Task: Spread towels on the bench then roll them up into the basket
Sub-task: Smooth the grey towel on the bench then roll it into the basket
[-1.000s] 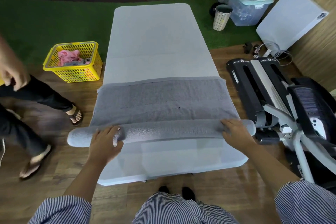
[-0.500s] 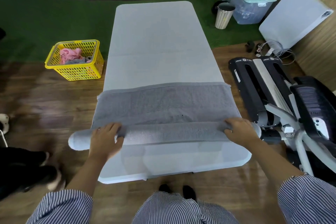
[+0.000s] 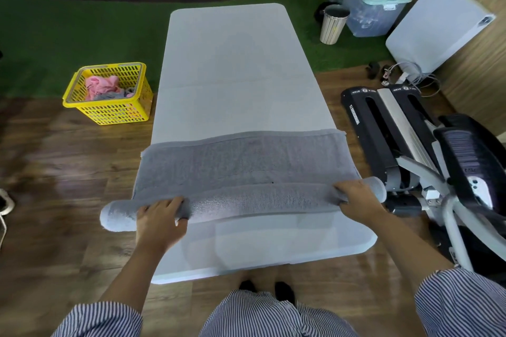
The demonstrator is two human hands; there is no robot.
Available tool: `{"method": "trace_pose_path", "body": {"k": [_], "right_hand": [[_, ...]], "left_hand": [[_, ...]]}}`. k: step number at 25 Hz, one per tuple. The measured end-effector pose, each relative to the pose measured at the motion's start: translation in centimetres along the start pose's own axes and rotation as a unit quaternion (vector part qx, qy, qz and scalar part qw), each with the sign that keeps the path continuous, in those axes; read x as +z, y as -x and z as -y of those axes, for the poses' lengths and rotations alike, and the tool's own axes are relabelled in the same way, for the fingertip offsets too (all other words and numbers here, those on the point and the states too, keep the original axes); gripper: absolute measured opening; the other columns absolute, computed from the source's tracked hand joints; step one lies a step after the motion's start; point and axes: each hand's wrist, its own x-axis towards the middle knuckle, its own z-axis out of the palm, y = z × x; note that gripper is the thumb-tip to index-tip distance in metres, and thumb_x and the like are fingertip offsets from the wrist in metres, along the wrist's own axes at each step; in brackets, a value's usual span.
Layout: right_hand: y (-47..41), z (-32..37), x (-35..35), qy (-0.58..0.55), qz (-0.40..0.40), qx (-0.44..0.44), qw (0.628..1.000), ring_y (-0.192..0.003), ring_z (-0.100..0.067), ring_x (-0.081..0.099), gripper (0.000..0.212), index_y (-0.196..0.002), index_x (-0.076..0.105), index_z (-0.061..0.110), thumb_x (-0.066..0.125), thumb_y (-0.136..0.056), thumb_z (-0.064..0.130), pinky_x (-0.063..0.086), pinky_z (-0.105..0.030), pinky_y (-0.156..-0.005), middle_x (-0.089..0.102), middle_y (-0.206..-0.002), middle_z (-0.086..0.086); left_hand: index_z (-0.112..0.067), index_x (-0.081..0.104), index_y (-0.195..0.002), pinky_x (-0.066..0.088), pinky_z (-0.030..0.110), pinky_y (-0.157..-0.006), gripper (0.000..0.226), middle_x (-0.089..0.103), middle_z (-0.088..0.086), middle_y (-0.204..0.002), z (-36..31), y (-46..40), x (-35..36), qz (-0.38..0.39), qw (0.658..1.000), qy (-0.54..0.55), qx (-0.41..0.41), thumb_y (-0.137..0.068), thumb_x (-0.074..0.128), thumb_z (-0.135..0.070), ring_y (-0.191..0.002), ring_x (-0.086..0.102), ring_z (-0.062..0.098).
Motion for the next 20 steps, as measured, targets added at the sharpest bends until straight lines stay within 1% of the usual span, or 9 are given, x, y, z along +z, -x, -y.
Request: {"method": "trace_pose_path", "body": {"k": [2, 3, 5, 7, 10, 13, 15, 18, 20], "right_hand": [[-0.3, 0.3, -0.6, -0.005, 0.034, -0.018, 0.999, -0.074, -0.027, 0.050, 0.025, -0.063, 0.040, 0.022, 0.055, -0.071, 0.003, 0.033, -0.027, -0.056, 0.047, -0.065, 0.002], [-0.3, 0.6, -1.1, -0.012, 0.035, -0.018, 0.999, -0.077, -0.028, 0.050, 0.019, -0.067, 0.045, 0.019, 0.054, -0.072, 0.003, 0.037, -0.027, -0.060, 0.050, -0.069, 0.001], [-0.4, 0.6, -1.2, -0.008, -0.014, -0.033, 0.999, -0.099, -0.028, 0.052, 0.023, -0.096, 0.060, 0.014, 0.054, -0.075, 0.005, 0.041, -0.035, -0.093, 0.059, -0.097, -0.002], [-0.2, 0.5, -0.7, 0.003, -0.068, -0.024, 0.997, -0.119, -0.025, 0.046, 0.041, -0.121, 0.054, 0.011, 0.053, -0.081, 0.005, 0.020, -0.040, -0.115, 0.056, -0.121, -0.003], [0.0, 0.2, -0.1, -0.005, -0.069, -0.020, 0.997, -0.131, -0.022, 0.036, 0.046, -0.134, 0.045, 0.009, 0.050, -0.089, 0.012, 0.010, -0.038, -0.118, 0.048, -0.138, -0.005], [0.3, -0.1, -0.1, 0.045, -0.020, -0.039, 0.998, -0.136, -0.020, 0.030, 0.063, -0.140, 0.037, 0.011, 0.061, -0.084, 0.026, 0.009, -0.035, -0.119, 0.040, -0.144, -0.003], [0.1, -0.1, -0.3, 0.068, -0.007, -0.030, 0.997, -0.128, -0.021, 0.041, 0.055, -0.133, 0.045, 0.013, 0.062, -0.082, 0.025, 0.021, -0.032, -0.114, 0.048, -0.137, -0.002], [0.0, 0.2, -1.6, 0.081, 0.042, 0.006, 0.996, -0.098, -0.027, 0.055, 0.014, -0.090, 0.052, 0.024, 0.052, -0.080, 0.034, 0.040, -0.034, -0.087, 0.061, -0.097, 0.001], [0.2, 0.5, -2.7, 0.105, 0.069, 0.010, 0.992, -0.095, -0.027, 0.056, 0.018, -0.079, 0.048, 0.028, 0.044, -0.074, 0.044, 0.043, -0.037, -0.082, 0.056, -0.085, 0.007]], "left_hand": [[-0.019, 0.067, -0.098, 0.046, 0.040, -0.073, 0.044, 0.070, 0.001, -0.076, 0.4, -0.4, -0.6, 0.014, 1.000, -0.001, -0.010, -0.063, 0.045, -0.032, -0.071, 0.065, 0.030], [-0.018, 0.067, -0.101, 0.045, 0.043, -0.080, 0.045, 0.071, 0.001, -0.083, 0.6, -0.7, -0.6, 0.009, 1.000, 0.000, -0.011, -0.065, 0.045, -0.031, -0.077, 0.065, 0.030], [-0.014, 0.066, -0.105, 0.038, 0.056, -0.097, 0.044, 0.070, 0.003, -0.098, 0.7, -1.2, -0.4, -0.034, 0.999, 0.009, -0.002, -0.068, 0.046, -0.027, -0.091, 0.064, 0.029], [-0.012, 0.063, -0.110, 0.029, 0.061, -0.105, 0.044, 0.066, 0.005, -0.109, 0.4, -1.2, 0.3, -0.066, 0.998, 0.018, 0.007, -0.072, 0.045, -0.025, -0.103, 0.062, 0.027], [-0.011, 0.060, -0.118, 0.020, 0.061, -0.109, 0.048, 0.064, 0.005, -0.117, 0.1, -1.0, 1.2, -0.052, 0.998, 0.041, 0.022, -0.072, 0.059, -0.025, -0.117, 0.057, 0.025], [-0.010, 0.062, -0.120, 0.022, 0.059, -0.110, 0.060, 0.067, 0.005, -0.111, -0.1, -1.0, 1.3, -0.019, 0.999, 0.045, -0.003, -0.062, 0.078, -0.018, -0.110, 0.061, 0.026], [-0.010, 0.068, -0.108, 0.034, 0.056, -0.102, 0.047, 0.071, 0.005, -0.095, -0.3, -0.9, 1.0, -0.014, 0.999, 0.039, -0.003, -0.065, 0.067, -0.028, -0.093, 0.067, 0.027], [-0.015, 0.068, -0.084, 0.044, 0.045, -0.079, 0.045, 0.067, 0.000, -0.065, -0.1, -0.5, 0.1, -0.014, 0.999, 0.034, 0.030, -0.060, 0.038, -0.038, -0.065, 0.066, 0.027], [-0.016, 0.068, -0.084, 0.045, 0.045, -0.075, 0.042, 0.068, -0.001, -0.068, 0.5, -0.7, -0.3, -0.026, 0.998, 0.021, 0.048, -0.063, 0.039, -0.038, -0.063, 0.065, 0.027]]}}
